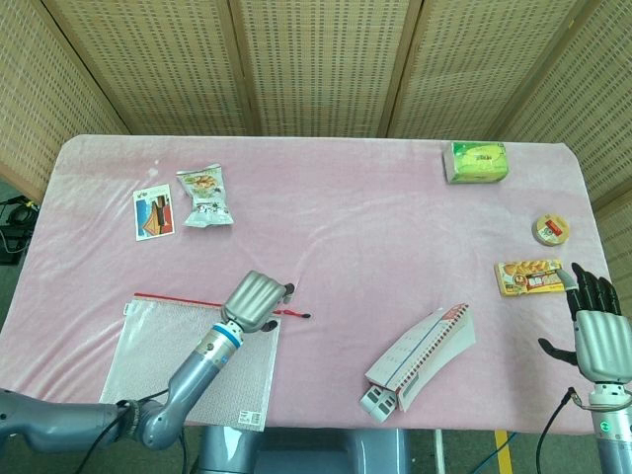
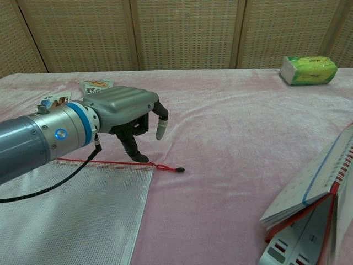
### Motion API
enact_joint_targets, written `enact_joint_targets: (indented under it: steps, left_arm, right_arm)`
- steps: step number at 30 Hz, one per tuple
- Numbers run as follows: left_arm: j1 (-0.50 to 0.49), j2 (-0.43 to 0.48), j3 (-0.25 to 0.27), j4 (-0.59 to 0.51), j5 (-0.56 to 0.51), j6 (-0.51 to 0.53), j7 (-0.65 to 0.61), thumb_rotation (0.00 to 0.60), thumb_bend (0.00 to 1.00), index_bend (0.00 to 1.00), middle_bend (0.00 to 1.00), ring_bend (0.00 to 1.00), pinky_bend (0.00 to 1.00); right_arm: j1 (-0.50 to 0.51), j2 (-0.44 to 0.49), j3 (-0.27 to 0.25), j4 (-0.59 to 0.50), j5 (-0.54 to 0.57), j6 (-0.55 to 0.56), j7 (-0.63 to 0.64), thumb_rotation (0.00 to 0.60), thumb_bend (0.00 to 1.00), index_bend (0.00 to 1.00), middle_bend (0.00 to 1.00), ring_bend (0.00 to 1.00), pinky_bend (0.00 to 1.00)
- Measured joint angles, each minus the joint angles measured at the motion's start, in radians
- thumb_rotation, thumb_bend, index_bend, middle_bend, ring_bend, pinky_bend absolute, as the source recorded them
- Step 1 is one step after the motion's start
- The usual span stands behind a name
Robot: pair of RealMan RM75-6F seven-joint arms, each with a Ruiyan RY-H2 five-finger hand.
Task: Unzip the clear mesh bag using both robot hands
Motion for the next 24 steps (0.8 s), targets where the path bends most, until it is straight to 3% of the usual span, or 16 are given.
enact_joint_targets:
  steps: [8, 24]
  left_arm:
    - [-0.083, -0.105, -0.02, 0.092, -0.152, 0.001, 0.096, 0.6, 0.25, 0.5, 0.98, 0.92, 1.0]
    - [-0.138, -0.18, -0.007, 0.197, -0.236, 0.001, 0.107, 0.6, 0.29, 0.5, 0.98, 0.92, 1.0]
  right_arm:
    - [0.002, 0.001, -0.001, 0.002, 0.003, -0.007, 0.008, 0.6, 0.0, 0.0, 0.0, 0.0, 0.0]
    - [0.007, 0.004, -0.001, 0.008, 0.012, -0.021, 0.023, 0.6, 0.0, 0.0, 0.0, 0.0, 0.0]
